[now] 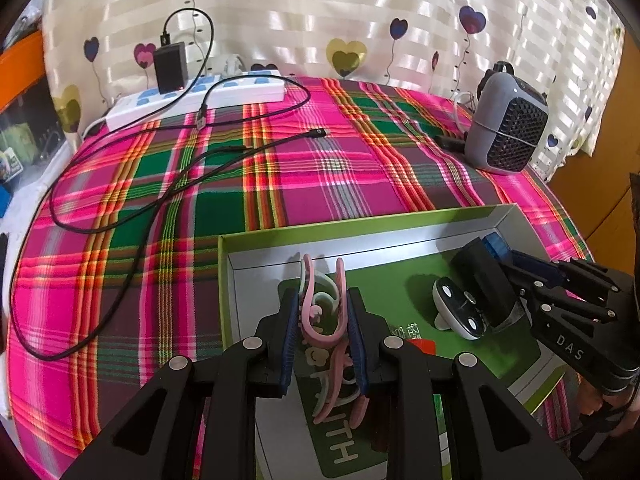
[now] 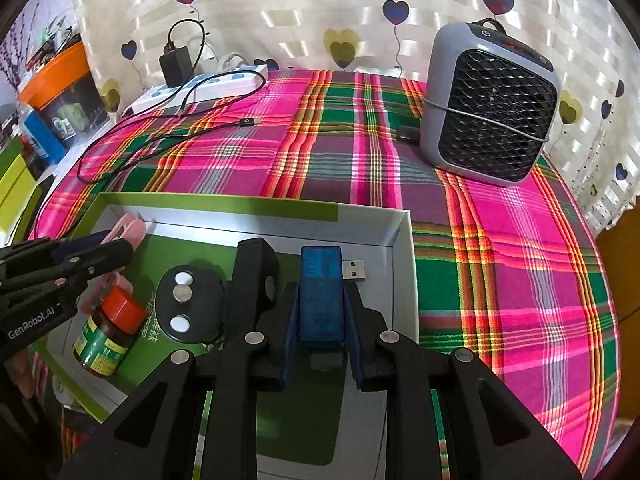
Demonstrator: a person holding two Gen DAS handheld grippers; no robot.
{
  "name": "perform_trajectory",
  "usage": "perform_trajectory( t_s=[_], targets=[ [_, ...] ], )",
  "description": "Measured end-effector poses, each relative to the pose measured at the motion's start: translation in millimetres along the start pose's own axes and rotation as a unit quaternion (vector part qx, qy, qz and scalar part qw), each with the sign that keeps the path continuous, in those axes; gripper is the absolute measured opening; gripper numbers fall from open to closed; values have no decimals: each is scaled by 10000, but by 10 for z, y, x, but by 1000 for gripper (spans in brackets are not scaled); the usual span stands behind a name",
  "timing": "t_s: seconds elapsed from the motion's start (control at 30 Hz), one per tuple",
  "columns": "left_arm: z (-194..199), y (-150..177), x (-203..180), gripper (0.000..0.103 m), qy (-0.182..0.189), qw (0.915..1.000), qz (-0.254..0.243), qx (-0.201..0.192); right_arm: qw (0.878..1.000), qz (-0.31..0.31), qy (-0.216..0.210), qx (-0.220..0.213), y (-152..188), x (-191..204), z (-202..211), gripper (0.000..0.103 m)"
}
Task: Organize rigid objects
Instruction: 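Lower the pink item and USB stick into the box and open both grippers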
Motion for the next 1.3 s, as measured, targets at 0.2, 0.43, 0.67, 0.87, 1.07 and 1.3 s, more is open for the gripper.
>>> perform_trajectory(
  t_s=[0.2, 0.43, 0.67, 0.87, 1.07, 1.3],
  targets=[
    [-5, -2, -1, 23, -80, 9999, -55, 27, 10000, -6, 4, -39, -11, -4, -1, 23],
    [0, -3, -6, 23, -94, 9999, -58, 30, 10000, -12, -1, -57, -12, -4, -1, 23],
    [-9, -1, -5, 23, -188, 9997, -145, 51, 10000, -4, 6, -69, -20, -9, 0, 23],
    [-10, -1, -1, 23, -193, 9997, -146, 57, 10000, -35, 15, -72, -25, -2, 1, 23],
    [-20, -3, -10, 23, -239, 9995, -207, 78, 10000, -47, 1, -74, -25, -1, 2, 23],
    [-21, -2, -14, 24, -242, 9995, -212, 79, 9999, -94, -27, -86, -19, 5, 4, 23]
  ],
)
Point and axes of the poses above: each gripper's, at about its wrist camera, not at the fingertips, and z roughly against the way its jaws point, x to its left, y to its underside, the point moved 9 cm from there along -z, roughly the way its jaws point, and after that the axes turned 15 degrees about -z, right-handed, at the moved point
